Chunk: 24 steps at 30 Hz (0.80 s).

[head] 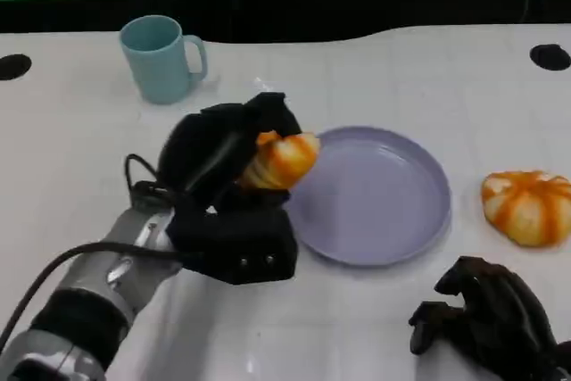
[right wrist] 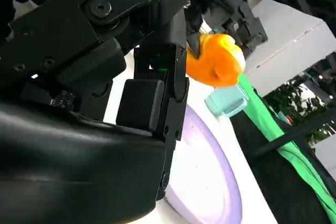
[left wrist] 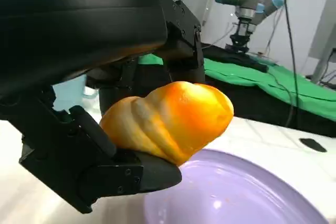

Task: Grasp the bread from the table and place it into the plate.

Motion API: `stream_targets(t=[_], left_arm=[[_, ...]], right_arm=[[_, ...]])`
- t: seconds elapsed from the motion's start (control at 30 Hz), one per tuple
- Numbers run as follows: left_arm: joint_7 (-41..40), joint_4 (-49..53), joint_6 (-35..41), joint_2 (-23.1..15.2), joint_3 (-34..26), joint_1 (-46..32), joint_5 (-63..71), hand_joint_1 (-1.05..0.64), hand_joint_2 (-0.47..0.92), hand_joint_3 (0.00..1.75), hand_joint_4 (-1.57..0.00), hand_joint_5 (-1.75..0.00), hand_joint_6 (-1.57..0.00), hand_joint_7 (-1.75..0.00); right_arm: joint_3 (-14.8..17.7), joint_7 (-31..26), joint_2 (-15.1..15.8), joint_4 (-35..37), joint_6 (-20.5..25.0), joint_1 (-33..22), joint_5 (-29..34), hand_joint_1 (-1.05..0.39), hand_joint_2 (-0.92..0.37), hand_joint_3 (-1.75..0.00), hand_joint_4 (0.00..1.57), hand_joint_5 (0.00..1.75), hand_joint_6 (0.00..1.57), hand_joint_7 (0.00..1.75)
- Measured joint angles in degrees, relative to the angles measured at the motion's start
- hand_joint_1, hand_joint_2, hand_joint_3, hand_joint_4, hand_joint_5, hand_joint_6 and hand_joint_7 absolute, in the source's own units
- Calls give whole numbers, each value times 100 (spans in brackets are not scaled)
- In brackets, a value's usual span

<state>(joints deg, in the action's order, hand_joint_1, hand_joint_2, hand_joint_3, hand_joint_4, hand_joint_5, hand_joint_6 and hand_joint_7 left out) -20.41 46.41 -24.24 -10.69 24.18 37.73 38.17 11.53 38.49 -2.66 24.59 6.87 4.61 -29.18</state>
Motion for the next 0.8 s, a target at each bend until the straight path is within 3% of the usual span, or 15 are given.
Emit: stream_targets(t=[0.27, 0.43, 0.6, 0.8], left_arm=[[-30, 600, -38, 443, 279, 549, 89, -26, 56, 113, -91, -175, -67, -174], [-15, 998, -30, 723, 414, 853, 160, -28, 53, 116, -92, -175, -71, -166], [-9, 1160, -9, 828, 462, 1028, 159, -28, 53, 116, -92, -175, -71, -166], [13, 1587, 269, 1080, 642, 1227, 250, -25, 56, 112, -94, -175, -66, -174]], right_arm=[[-4, 3, -11, -54, 2, -53, -3, -105, -71, 0, 157, 74, 157, 38], [-14, -18, -17, -114, 28, -121, 1, -105, -72, -1, 157, 74, 157, 37], [-40, -56, -27, -206, 28, -180, 12, -105, -72, -1, 157, 74, 157, 37], [-68, -60, -58, -238, 29, -209, 7, -104, -72, 0, 157, 73, 157, 36]])
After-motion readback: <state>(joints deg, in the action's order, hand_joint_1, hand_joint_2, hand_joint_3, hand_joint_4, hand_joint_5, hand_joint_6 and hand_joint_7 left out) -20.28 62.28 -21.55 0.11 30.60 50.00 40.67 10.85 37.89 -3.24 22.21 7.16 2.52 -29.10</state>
